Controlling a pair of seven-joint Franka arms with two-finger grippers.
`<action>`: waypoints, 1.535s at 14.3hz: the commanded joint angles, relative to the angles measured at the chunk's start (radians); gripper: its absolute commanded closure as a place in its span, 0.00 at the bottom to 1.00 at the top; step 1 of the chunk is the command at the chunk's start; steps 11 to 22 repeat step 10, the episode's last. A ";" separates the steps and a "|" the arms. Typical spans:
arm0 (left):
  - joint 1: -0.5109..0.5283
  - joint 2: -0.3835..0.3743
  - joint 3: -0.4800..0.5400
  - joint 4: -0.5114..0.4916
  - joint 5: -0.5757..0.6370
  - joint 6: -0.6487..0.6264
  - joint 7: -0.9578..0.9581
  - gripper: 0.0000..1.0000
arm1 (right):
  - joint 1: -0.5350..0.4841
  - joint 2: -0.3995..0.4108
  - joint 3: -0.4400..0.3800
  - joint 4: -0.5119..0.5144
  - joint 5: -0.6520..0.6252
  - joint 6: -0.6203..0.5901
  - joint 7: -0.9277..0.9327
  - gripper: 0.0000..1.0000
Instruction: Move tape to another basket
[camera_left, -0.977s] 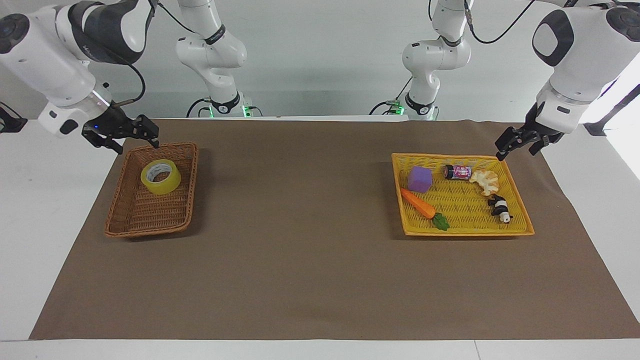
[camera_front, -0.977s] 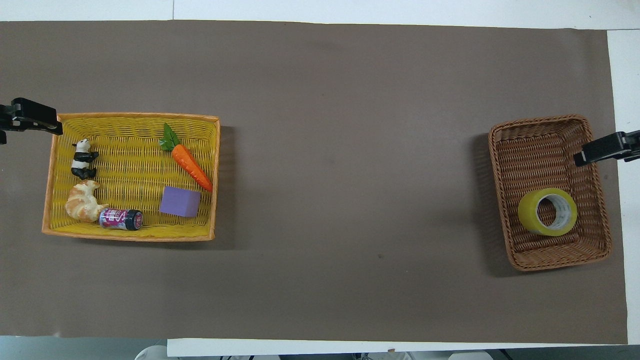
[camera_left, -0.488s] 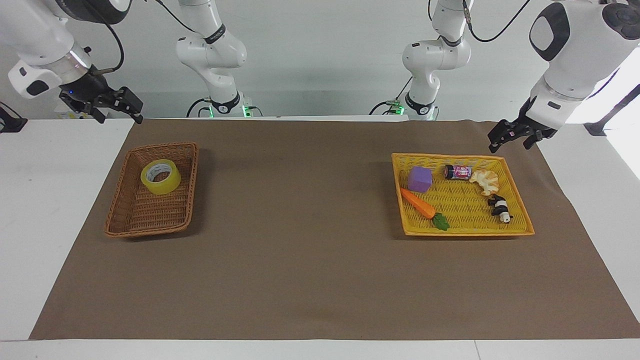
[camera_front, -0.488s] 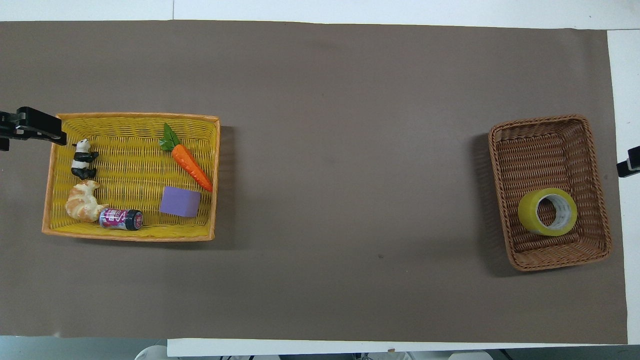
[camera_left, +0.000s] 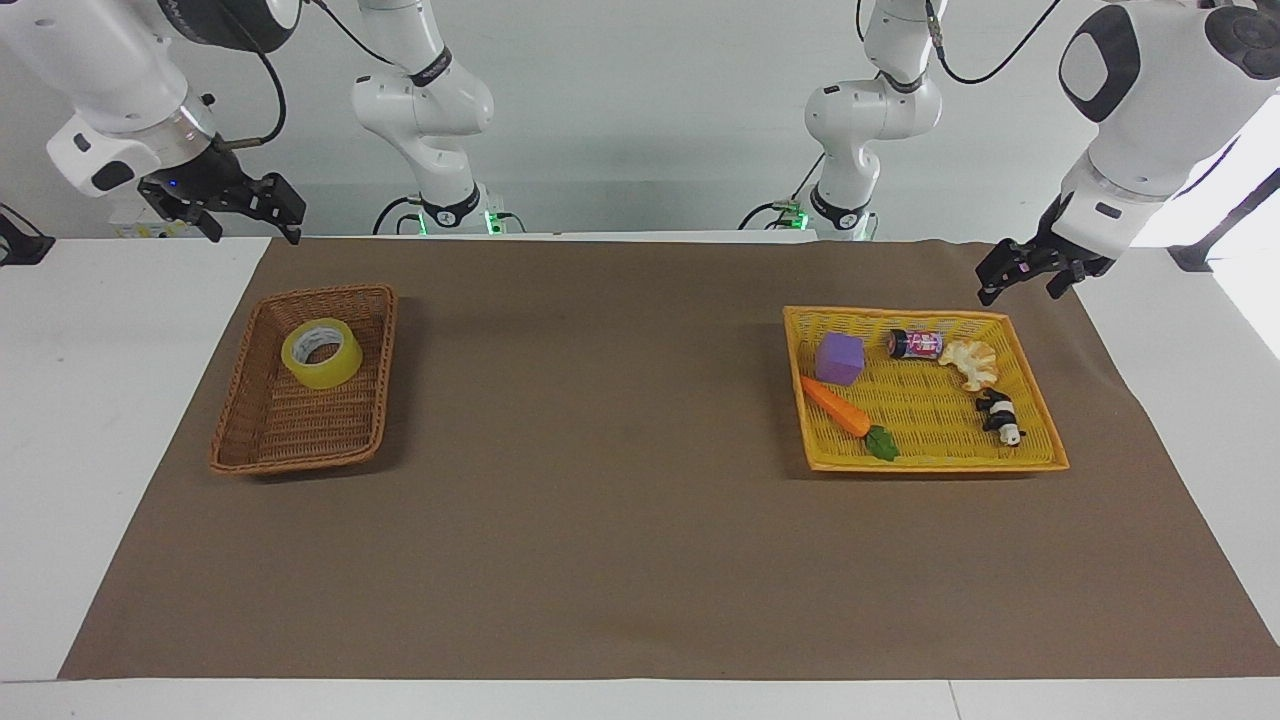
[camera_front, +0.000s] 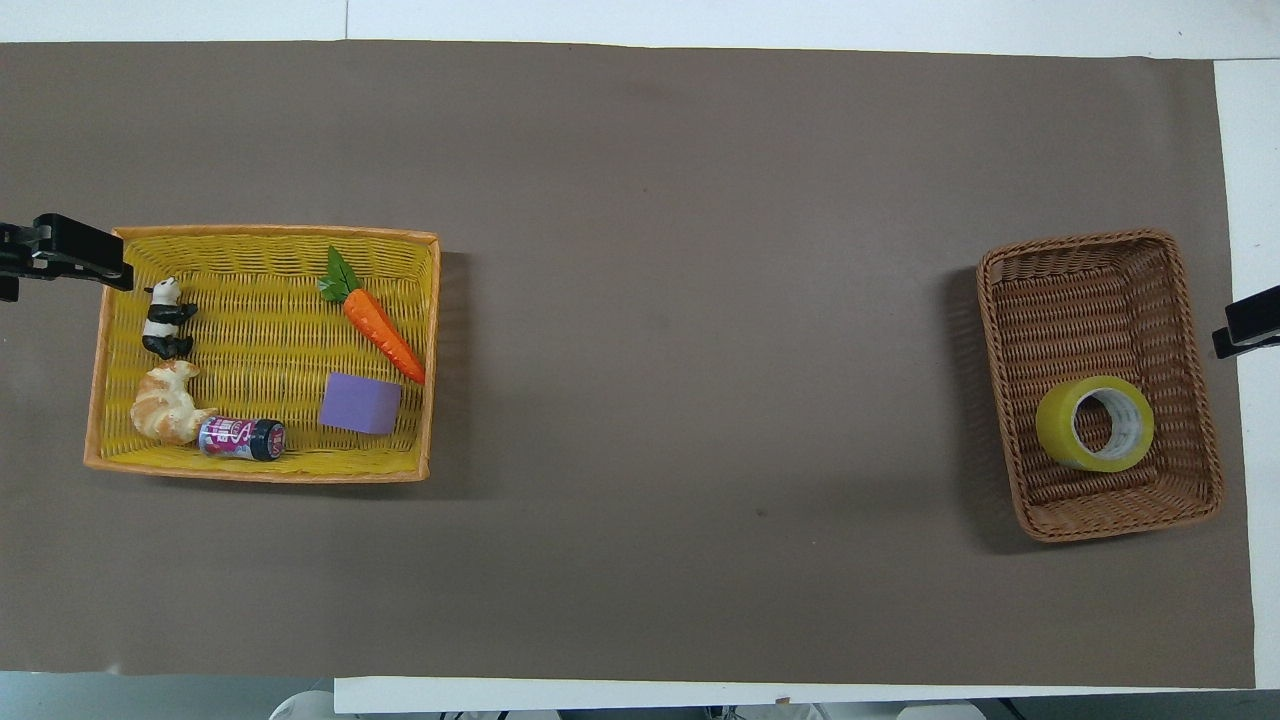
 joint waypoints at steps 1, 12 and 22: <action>0.023 -0.006 -0.015 -0.009 0.006 -0.012 0.017 0.00 | 0.019 -0.004 -0.015 0.001 -0.007 0.018 0.011 0.00; 0.034 -0.011 -0.003 -0.015 0.006 -0.005 0.017 0.00 | 0.032 -0.001 -0.035 0.022 0.002 0.003 0.009 0.00; 0.034 -0.011 -0.003 -0.015 0.006 -0.005 0.017 0.00 | 0.032 -0.001 -0.035 0.022 0.002 0.003 0.009 0.00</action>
